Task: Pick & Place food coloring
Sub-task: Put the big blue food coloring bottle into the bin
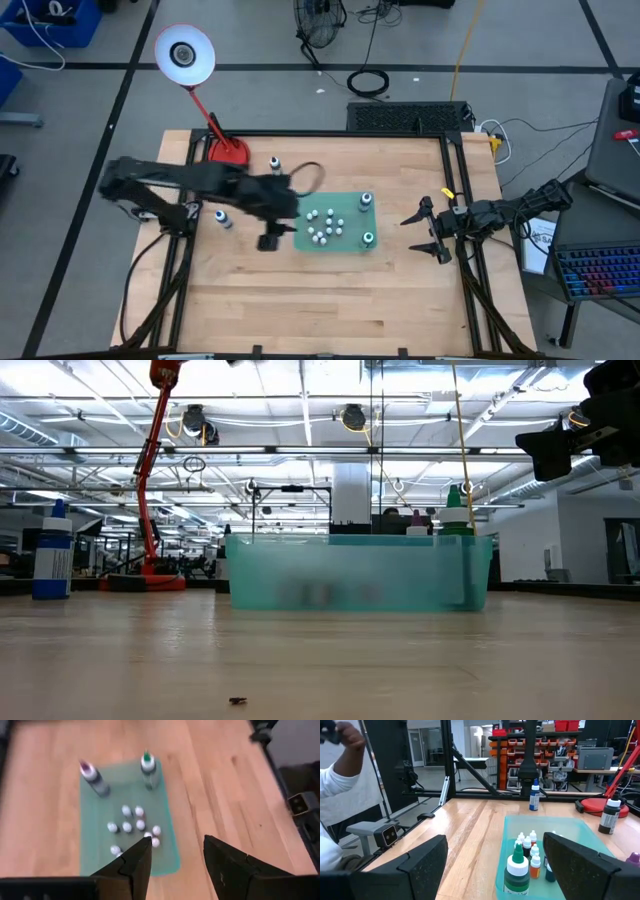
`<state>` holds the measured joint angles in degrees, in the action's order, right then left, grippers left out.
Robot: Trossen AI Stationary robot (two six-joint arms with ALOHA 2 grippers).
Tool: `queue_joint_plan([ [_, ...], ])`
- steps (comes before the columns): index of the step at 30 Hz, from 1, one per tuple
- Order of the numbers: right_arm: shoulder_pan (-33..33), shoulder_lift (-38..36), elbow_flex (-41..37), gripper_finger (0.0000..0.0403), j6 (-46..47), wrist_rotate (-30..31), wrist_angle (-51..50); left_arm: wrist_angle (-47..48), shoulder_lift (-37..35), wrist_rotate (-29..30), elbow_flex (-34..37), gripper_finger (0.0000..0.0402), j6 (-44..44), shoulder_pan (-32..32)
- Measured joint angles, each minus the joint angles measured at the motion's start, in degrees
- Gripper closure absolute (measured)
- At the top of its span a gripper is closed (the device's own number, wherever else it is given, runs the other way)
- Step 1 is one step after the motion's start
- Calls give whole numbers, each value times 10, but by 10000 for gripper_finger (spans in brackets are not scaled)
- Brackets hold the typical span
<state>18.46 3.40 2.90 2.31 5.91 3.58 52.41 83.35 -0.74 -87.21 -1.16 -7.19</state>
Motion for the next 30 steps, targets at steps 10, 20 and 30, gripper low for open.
queue_joint_plan([
  [10, 0, 0, 0, 89, 0, 0, 0, -230, -247, 76, 297, 220, 6, -52],
  [20, 0, 0, 0, 89, 0, 0, 0, -116, -335, 147, 428, 220, 256, -39],
  [30, 0, 0, 0, 89, 0, 0, 0, 116, -311, 93, 428, 220, 514, 14],
])
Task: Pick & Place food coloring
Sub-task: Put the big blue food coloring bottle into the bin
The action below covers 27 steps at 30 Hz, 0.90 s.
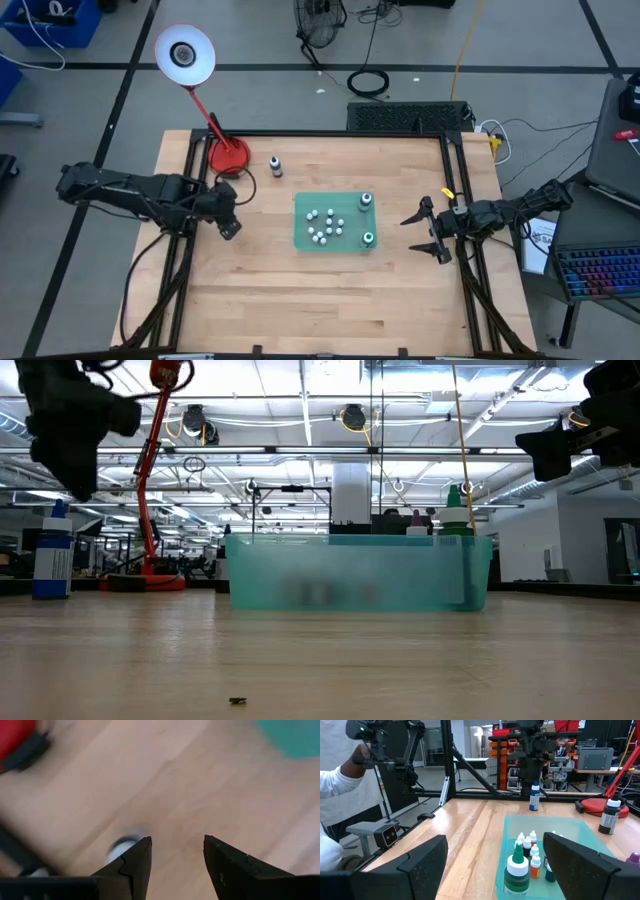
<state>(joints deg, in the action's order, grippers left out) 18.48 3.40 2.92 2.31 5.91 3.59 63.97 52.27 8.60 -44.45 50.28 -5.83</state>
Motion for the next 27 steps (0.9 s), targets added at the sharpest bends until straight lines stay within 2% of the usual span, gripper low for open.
queue_joint_plan([
  [4, 0, 0, 0, 89, 0, 0, 0, 43, 19, 13, 0, 220, 4, 30],
  [11, 0, 0, 0, 89, 0, 0, 0, 49, 69, 14, 0, 220, -9, 71],
  [17, 0, 0, 0, 89, 0, 0, 0, 55, 139, -40, 0, 220, -16, 73],
  [22, 0, 0, 0, 89, 0, 0, 0, 68, 190, -41, 0, 220, -52, 73],
  [27, 0, 0, 0, 89, 0, 0, 0, 68, 209, -39, 0, 220, -97, 73],
])
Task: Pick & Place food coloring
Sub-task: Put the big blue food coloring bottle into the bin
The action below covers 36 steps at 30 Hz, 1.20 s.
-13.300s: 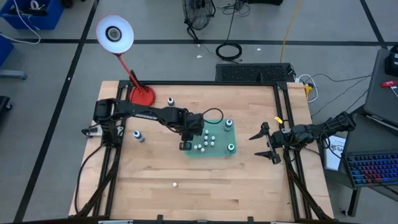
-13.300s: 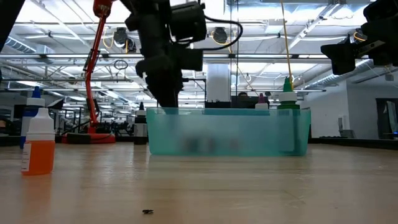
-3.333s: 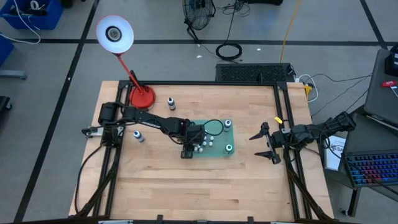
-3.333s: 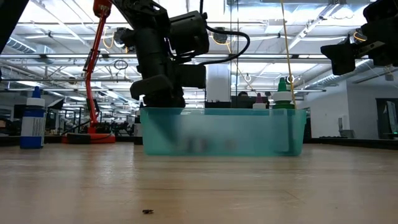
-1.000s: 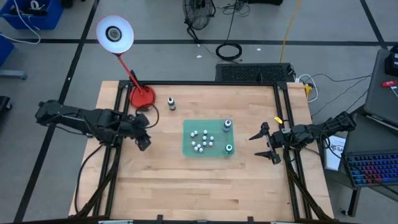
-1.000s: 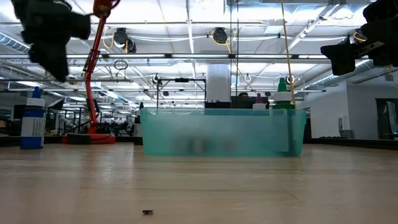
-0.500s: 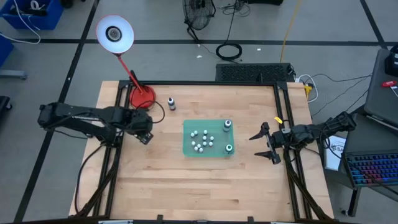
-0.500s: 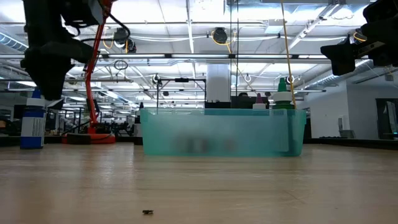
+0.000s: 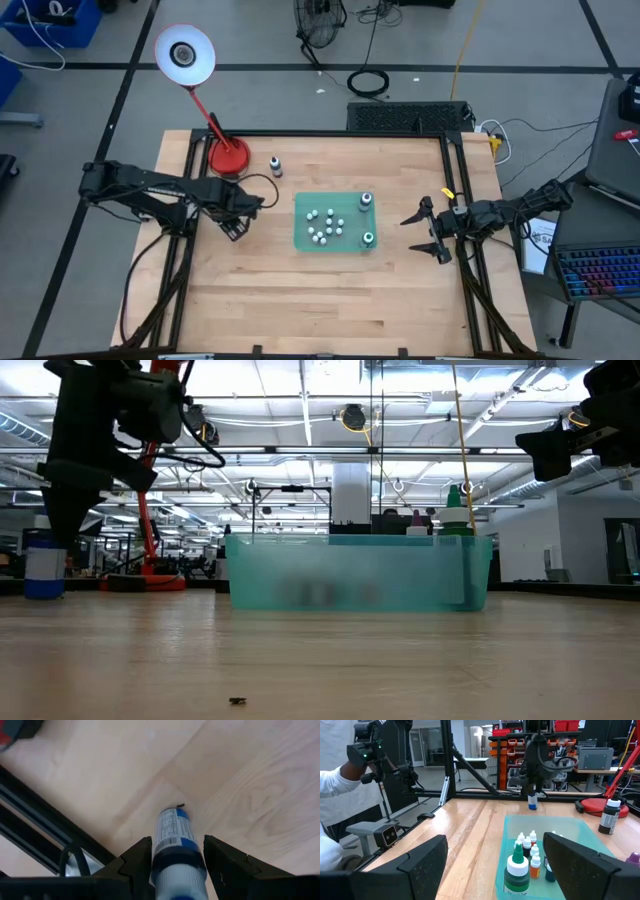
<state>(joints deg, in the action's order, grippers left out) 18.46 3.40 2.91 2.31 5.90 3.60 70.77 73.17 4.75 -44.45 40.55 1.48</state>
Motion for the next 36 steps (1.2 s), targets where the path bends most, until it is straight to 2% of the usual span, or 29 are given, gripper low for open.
queue_joint_plan([
  [5, 0, 0, 0, 89, 0, 0, 0, 9, -1, 1, 0, 220, -17, 0],
  [13, 0, 0, 0, 89, 0, 0, 0, 58, -1, -17, 0, 220, 14, 0],
  [24, 0, 0, 0, 89, 0, 0, 0, 57, -1, 7, 0, 220, -3, 0],
  [31, 0, 0, 0, 89, 0, 0, 0, 53, -1, -4, 0, 219, 18, 7],
  [36, 0, 0, 0, 89, 0, 0, 0, 23, -1, -3, 0, 192, 18, 28],
])
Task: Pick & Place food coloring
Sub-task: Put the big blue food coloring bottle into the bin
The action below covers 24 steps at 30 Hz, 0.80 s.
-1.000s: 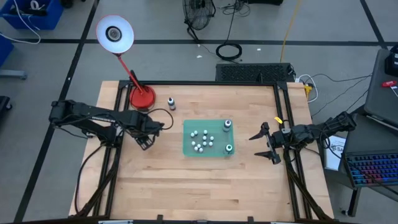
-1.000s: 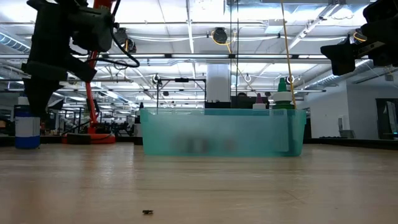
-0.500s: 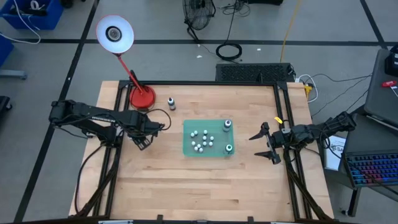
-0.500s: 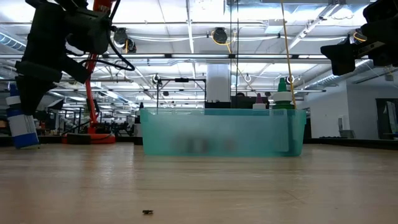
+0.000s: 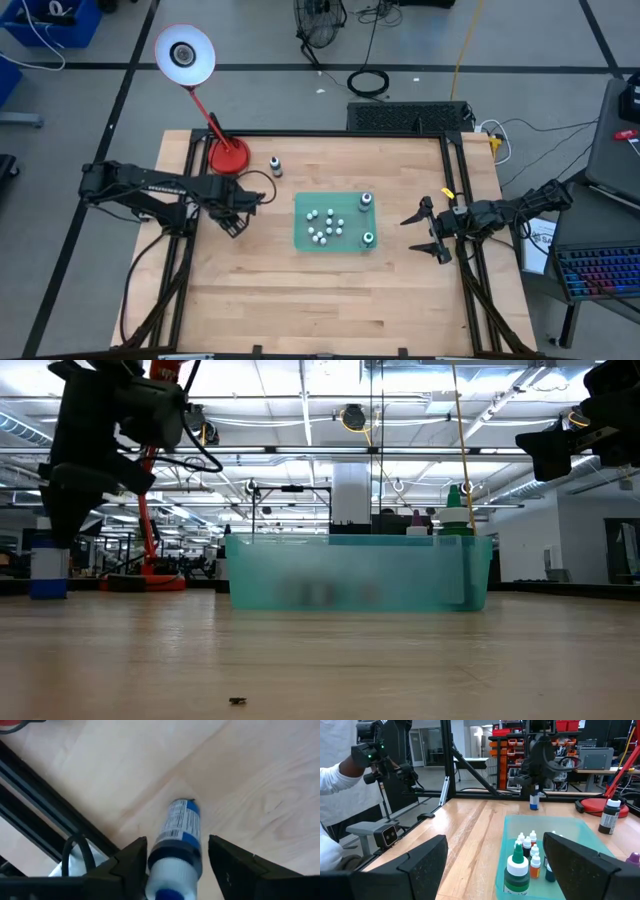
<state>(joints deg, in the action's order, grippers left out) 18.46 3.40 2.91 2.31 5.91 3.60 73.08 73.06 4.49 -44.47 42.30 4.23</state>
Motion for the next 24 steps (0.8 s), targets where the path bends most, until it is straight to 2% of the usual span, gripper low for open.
queue_joint_plan([
  [6, 0, 0, 0, 89, 0, 0, 0, 3, 0, -10, 0, 150, -15, 15],
  [11, 0, 0, 0, 89, 0, 0, 0, 4, 0, -25, 0, 138, -23, 8],
  [18, 0, 0, 0, 89, 0, 0, 0, 4, 0, -23, 0, 164, -34, -5],
  [24, 0, 0, 0, 89, 0, 0, 0, 5, 0, -24, 0, 212, -35, -7],
])
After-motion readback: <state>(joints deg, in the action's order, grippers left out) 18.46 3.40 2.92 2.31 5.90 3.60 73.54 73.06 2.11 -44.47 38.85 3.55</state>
